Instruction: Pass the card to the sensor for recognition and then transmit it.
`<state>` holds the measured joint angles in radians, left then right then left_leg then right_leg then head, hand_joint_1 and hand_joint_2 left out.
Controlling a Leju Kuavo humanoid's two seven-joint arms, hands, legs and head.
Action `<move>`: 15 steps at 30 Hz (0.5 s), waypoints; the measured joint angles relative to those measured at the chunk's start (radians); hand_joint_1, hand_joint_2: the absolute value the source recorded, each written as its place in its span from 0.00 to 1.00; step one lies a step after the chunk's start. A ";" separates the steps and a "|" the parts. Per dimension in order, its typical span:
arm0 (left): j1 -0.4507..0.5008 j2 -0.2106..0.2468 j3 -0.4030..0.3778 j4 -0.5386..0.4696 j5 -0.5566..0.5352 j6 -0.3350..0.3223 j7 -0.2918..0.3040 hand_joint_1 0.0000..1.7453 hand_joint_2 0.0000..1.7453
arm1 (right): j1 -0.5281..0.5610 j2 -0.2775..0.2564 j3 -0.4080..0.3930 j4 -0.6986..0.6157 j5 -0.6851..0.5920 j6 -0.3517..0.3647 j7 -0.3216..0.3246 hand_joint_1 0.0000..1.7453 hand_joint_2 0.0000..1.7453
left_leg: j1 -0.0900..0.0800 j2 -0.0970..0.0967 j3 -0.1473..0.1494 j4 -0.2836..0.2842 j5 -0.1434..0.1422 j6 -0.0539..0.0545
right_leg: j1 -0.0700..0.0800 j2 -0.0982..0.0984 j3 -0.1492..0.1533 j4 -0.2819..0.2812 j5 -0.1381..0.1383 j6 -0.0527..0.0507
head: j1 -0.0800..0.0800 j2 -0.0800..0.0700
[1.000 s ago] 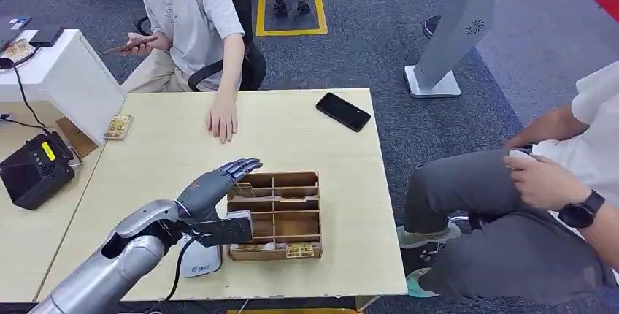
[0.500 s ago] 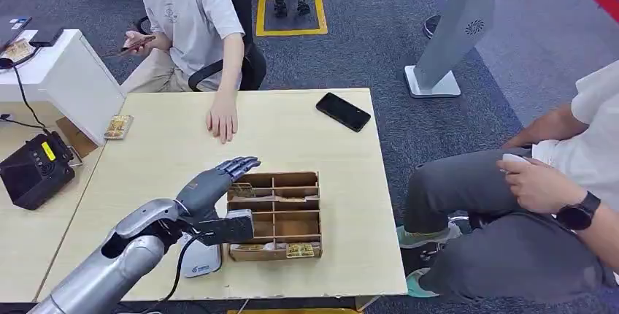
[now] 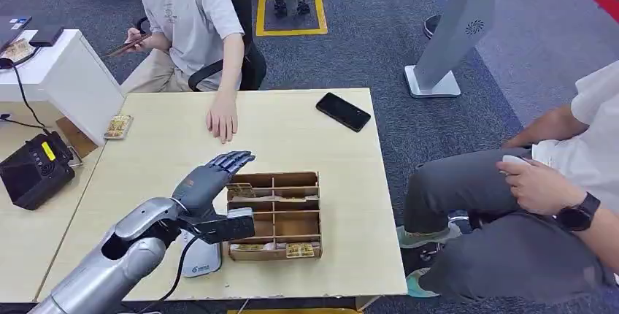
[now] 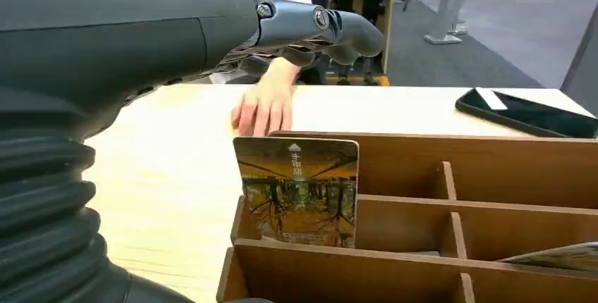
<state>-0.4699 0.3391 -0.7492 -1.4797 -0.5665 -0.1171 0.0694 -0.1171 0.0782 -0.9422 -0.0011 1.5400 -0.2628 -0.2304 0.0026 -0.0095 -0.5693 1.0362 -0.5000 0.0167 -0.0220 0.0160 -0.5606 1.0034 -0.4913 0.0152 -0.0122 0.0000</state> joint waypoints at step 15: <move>0.000 0.000 0.000 0.009 -0.009 0.000 0.003 0.00 1.00 | 0.000 0.000 0.000 0.000 0.000 0.000 0.000 0.00 0.00 | 0.000 0.000 0.000 0.000 0.000 0.000 | 0.000 0.000 0.000 0.000 0.000 0.000 | 0.000 0.000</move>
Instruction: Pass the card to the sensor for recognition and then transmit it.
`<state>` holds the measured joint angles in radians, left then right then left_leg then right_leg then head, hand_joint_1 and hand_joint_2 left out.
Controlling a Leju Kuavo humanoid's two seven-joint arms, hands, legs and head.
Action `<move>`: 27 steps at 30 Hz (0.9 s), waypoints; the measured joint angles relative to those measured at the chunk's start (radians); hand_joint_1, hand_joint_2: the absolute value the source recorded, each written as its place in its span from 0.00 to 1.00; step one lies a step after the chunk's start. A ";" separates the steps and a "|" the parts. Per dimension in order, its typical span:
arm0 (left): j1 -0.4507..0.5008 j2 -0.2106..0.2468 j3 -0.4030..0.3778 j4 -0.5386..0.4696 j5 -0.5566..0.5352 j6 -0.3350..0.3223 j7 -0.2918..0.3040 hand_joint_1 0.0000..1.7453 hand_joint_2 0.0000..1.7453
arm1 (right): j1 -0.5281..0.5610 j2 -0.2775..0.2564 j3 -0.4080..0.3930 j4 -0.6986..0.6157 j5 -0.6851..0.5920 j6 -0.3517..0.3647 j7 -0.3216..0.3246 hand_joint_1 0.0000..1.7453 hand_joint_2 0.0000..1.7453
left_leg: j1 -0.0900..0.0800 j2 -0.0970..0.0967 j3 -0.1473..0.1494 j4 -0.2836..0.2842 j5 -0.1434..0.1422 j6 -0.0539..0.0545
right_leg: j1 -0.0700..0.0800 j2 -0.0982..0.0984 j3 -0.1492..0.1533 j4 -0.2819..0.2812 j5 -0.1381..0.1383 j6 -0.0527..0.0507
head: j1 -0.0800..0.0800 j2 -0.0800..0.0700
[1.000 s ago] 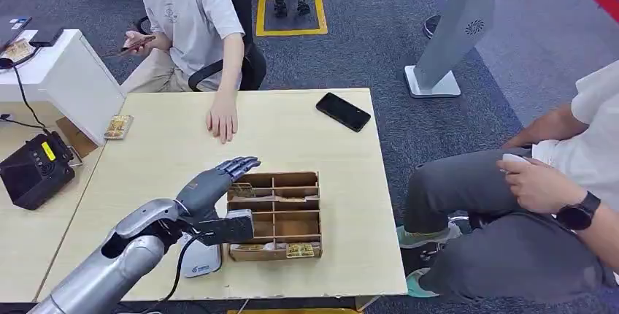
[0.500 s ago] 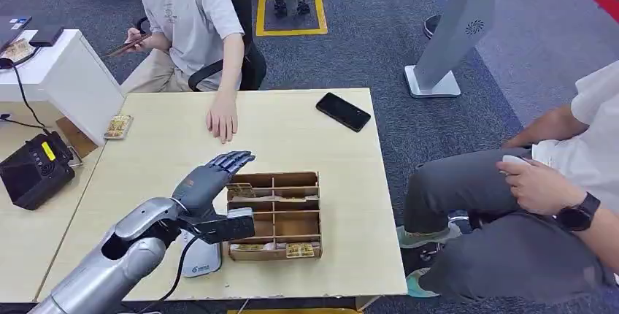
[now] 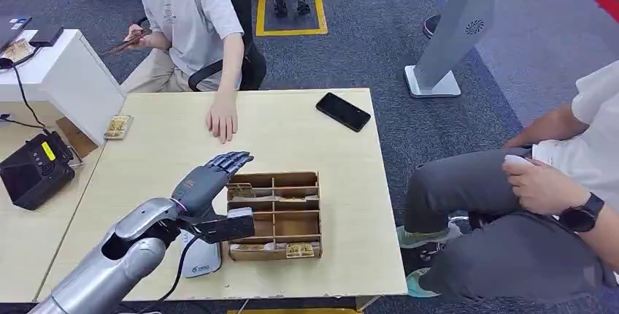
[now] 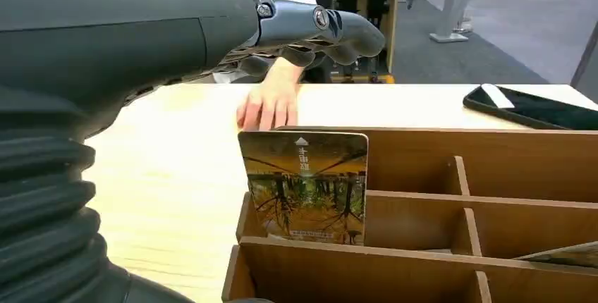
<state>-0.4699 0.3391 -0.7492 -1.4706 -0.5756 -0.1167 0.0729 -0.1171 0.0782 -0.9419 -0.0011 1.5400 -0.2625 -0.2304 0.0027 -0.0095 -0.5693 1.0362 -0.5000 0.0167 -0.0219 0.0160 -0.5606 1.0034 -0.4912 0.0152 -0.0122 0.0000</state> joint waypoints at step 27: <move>0.014 0.036 0.002 -0.016 0.036 -0.004 -0.026 1.00 1.00 | -0.003 0.003 0.017 0.000 0.000 -0.002 -0.021 0.00 0.00 | 0.000 -0.001 0.000 0.000 0.000 0.000 | 0.000 -0.001 0.001 0.000 0.000 0.000 | 0.000 0.000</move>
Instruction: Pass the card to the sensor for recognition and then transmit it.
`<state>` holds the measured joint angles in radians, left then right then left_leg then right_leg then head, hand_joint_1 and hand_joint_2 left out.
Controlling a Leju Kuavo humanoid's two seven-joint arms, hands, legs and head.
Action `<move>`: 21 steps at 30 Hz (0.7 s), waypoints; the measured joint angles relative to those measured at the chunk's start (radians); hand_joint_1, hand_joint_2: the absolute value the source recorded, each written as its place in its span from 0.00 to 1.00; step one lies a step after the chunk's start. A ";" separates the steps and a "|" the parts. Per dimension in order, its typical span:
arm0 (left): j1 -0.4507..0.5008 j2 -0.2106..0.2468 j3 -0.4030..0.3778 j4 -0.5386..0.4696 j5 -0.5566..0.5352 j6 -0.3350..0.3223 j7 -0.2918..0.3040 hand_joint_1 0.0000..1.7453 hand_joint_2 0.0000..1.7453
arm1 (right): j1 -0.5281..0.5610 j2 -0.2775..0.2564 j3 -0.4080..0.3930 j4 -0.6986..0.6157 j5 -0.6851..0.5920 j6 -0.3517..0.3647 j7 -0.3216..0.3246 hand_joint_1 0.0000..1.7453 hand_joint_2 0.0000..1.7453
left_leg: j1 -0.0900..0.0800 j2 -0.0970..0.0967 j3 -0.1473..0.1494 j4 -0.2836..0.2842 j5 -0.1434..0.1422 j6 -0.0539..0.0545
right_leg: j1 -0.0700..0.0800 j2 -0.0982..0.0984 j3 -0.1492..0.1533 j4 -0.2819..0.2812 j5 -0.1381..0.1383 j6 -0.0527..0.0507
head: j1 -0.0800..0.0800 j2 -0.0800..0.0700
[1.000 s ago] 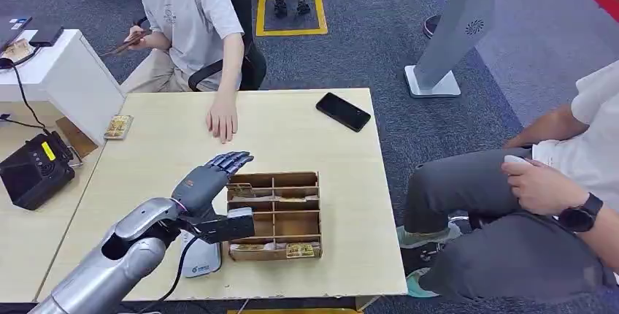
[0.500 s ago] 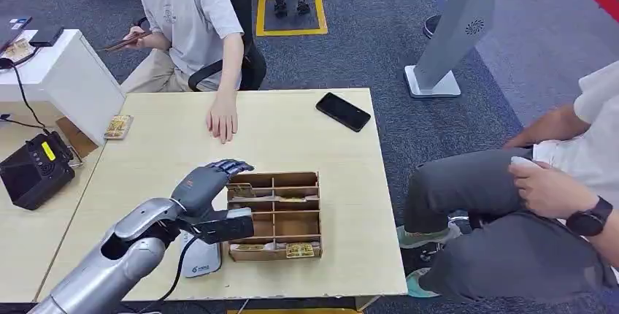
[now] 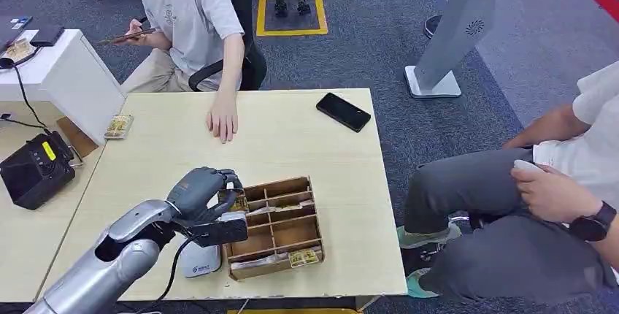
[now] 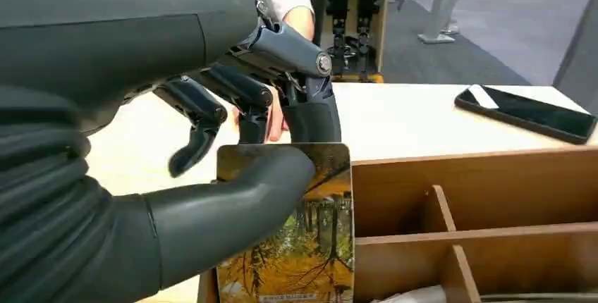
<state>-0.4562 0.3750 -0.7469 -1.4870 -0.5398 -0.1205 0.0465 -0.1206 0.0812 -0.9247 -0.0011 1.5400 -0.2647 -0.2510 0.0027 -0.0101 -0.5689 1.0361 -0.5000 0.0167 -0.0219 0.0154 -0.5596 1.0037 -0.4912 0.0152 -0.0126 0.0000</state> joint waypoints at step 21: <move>0.021 0.015 0.005 -0.023 0.016 -0.006 -0.008 1.00 1.00 | 0.002 0.000 0.005 0.000 0.000 0.000 -0.016 0.00 0.00 | 0.000 0.000 0.001 0.000 0.000 0.000 | 0.000 0.000 0.001 0.000 0.000 0.000 | 0.000 0.000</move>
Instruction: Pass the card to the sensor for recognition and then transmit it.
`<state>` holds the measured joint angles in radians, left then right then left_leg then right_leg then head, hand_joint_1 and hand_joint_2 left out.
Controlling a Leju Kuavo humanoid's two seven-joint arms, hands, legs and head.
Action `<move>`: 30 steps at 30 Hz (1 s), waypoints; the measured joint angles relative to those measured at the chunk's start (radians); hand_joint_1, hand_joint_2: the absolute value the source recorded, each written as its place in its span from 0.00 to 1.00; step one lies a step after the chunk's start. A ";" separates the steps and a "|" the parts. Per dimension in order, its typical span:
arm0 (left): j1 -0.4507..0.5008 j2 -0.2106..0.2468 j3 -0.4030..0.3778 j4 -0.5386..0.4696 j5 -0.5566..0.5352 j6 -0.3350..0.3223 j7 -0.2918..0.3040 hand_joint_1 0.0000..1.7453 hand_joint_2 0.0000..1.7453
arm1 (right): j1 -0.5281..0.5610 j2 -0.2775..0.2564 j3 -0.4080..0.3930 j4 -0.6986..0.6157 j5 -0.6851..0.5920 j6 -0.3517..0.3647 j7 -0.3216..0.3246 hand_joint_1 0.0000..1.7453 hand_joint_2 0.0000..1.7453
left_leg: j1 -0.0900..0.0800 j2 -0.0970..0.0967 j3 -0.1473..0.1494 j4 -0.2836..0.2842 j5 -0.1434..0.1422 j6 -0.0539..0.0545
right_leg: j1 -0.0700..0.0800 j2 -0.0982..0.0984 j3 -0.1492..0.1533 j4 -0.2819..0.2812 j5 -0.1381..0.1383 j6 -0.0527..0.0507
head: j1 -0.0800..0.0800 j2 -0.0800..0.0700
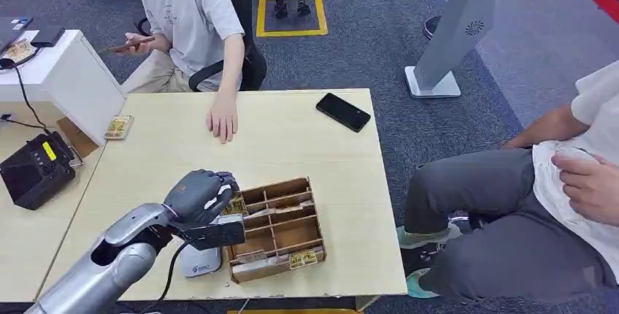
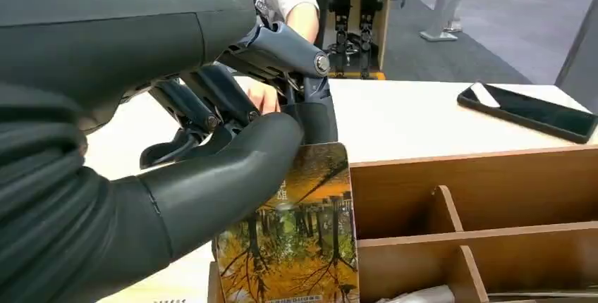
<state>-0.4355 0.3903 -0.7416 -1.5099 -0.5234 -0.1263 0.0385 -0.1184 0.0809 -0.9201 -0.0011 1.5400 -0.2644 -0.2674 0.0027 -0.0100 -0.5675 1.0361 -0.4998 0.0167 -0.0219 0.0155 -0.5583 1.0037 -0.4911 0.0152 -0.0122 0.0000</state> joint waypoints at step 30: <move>-0.060 0.119 0.139 -0.218 0.131 0.000 -0.058 1.00 1.00 | 0.023 0.000 -0.050 0.000 0.000 0.002 -0.019 0.00 0.00 | 0.000 0.000 0.000 0.000 0.000 0.000 | 0.000 0.000 -0.001 0.000 0.000 0.000 | 0.000 0.000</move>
<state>-0.4958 0.5093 -0.6031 -1.7274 -0.3925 -0.1259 -0.0191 -0.0957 0.0805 -0.9705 -0.0011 1.5400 -0.2621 -0.2865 0.0029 -0.0097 -0.5676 1.0361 -0.4996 0.0163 -0.0214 0.0158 -0.5588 1.0038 -0.4911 0.0152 -0.0126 0.0000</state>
